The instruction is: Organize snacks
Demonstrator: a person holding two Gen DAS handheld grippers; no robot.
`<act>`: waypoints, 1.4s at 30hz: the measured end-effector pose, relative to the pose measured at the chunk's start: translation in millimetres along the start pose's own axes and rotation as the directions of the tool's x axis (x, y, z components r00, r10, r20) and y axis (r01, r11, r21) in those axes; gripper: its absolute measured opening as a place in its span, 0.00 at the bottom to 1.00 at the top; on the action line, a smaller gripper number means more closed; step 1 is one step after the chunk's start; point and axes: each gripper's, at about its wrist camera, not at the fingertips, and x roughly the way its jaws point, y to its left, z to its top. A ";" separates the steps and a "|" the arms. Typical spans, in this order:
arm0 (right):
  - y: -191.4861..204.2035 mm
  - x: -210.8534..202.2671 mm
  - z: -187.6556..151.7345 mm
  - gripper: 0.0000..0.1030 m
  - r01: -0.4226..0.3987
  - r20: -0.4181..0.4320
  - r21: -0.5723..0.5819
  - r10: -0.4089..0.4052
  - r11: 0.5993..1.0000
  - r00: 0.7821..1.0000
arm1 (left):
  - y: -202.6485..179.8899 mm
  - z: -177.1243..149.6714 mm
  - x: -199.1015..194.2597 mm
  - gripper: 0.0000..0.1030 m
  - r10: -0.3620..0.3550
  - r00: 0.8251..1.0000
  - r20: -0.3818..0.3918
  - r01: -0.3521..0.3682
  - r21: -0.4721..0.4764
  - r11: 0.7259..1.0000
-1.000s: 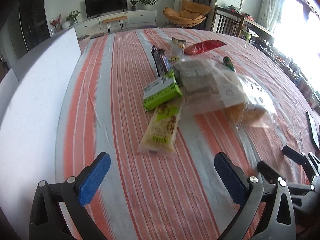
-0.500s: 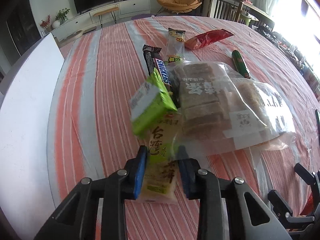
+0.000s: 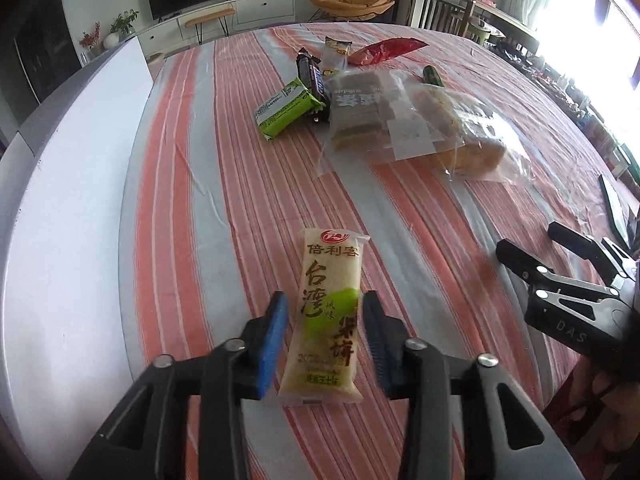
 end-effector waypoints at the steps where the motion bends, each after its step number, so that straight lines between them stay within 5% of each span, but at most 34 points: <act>1: 0.0 0.0 0.0 0.85 0.000 0.000 0.000 0.000 1.000 1.000 | 2.6 1.2 3.5 0.68 0.013 1.000 0.000 -0.013 -0.012 1.000; 14: 0.2 0.0 -0.1 0.85 0.000 0.000 0.000 0.000 1.000 1.000 | 18.9 -1.7 24.6 1.00 0.072 0.994 0.080 -0.067 -0.061 0.996; 42: 2.6 0.9 -0.3 0.88 -0.001 -0.001 -0.007 0.001 1.000 1.000 | 19.2 -8.0 22.4 1.00 0.070 0.990 0.125 -0.063 -0.065 0.996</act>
